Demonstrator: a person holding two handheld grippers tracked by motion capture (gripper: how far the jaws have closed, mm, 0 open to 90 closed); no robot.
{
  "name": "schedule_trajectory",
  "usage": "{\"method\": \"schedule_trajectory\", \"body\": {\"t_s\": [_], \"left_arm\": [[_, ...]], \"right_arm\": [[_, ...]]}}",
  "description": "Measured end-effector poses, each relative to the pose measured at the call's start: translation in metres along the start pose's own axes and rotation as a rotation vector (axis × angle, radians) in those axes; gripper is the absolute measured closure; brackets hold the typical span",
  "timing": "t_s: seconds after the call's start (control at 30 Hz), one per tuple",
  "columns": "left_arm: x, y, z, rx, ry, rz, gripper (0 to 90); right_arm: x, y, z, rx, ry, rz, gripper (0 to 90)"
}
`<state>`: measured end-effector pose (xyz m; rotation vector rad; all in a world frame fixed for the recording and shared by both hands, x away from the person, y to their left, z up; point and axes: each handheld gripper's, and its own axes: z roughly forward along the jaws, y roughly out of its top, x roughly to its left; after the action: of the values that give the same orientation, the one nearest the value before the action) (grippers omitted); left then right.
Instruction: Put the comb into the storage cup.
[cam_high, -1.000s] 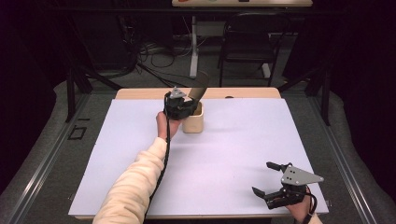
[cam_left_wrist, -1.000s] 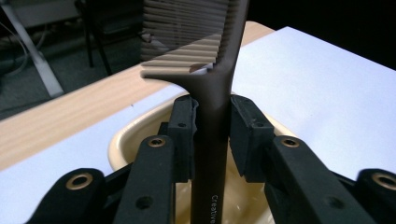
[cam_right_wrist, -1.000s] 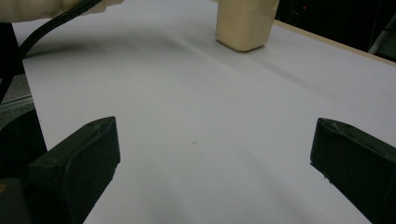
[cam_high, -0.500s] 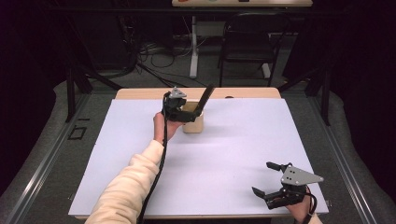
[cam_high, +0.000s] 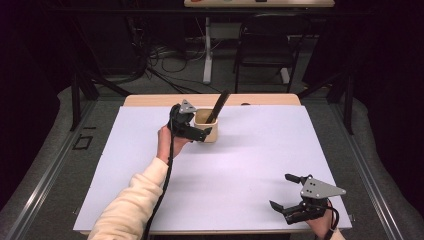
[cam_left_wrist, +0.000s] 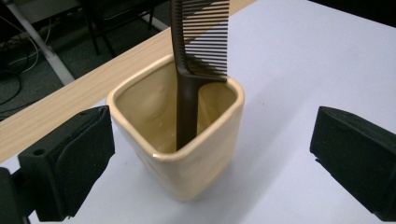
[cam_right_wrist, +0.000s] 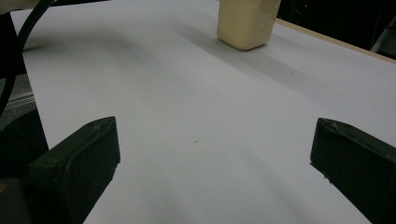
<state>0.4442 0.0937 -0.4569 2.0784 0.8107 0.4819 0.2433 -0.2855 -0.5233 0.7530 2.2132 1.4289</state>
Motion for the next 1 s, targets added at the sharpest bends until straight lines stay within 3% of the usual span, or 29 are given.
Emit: {"method": "schedule_trajectory", "body": {"t_s": [0.5,1.0], "left_arm": [[-0.003,-0.027,-0.026,-0.001,0.020,-0.013,0.0],[-0.016,-0.047,-0.045,0.018,0.013,0.016,0.0]], "right_arm": [[0.001,0.000,0.001,0.003,0.004,0.000,1.0],[0.001,0.000,0.001,0.006,0.012,0.004,1.0]]}}
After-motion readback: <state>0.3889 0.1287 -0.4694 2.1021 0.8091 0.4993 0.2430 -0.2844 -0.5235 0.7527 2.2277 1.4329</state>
